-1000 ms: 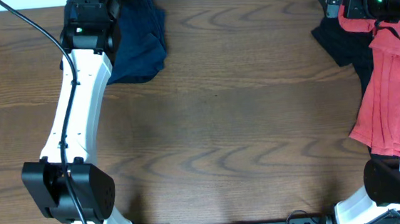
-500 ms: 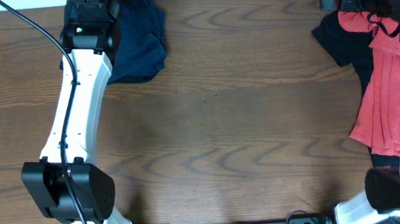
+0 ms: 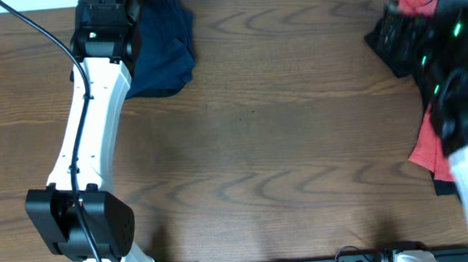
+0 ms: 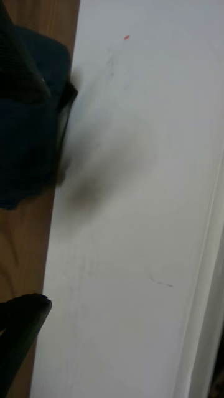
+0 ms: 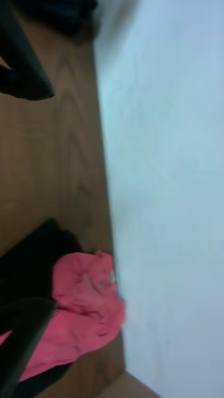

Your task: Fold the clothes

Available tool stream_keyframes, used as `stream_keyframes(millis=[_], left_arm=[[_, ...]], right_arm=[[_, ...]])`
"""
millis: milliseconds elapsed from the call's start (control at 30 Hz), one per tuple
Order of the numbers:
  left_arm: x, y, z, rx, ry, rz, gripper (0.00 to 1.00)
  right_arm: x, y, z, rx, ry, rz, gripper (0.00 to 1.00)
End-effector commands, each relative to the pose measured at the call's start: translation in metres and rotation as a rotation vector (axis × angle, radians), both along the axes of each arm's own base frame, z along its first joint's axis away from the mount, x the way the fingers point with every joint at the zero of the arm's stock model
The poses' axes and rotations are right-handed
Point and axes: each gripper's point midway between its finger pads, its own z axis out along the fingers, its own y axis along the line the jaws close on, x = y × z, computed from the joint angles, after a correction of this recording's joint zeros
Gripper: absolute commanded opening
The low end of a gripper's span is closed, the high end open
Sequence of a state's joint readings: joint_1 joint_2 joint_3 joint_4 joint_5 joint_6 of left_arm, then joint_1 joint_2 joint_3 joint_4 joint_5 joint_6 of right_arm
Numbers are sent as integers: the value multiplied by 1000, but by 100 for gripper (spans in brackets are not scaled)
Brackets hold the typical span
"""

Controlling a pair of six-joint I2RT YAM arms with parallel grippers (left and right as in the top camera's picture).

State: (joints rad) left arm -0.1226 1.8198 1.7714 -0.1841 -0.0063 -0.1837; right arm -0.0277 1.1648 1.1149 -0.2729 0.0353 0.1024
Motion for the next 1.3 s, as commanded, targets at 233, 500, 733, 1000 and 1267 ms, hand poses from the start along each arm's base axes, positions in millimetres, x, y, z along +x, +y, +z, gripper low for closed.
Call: stream_keyframes(millis=[233, 500, 733, 1000, 1267], left_arm=[[1, 2, -3, -3, 9, 6, 98], [1, 2, -4, -3, 9, 6, 98], [1, 2, -3, -3, 9, 6, 98], [1, 2, -3, -3, 9, 6, 98], [1, 2, -3, -3, 9, 6, 98]], right_arm=[[-74, 3, -133, 70, -43, -27, 99], [-123, 4, -191, 225, -133, -66, 99], [-134, 6, -187, 235, -178, -55, 99], [-142, 0, -169, 227, -257, -83, 99], [-152, -21, -171, 170, -264, -197, 99]])
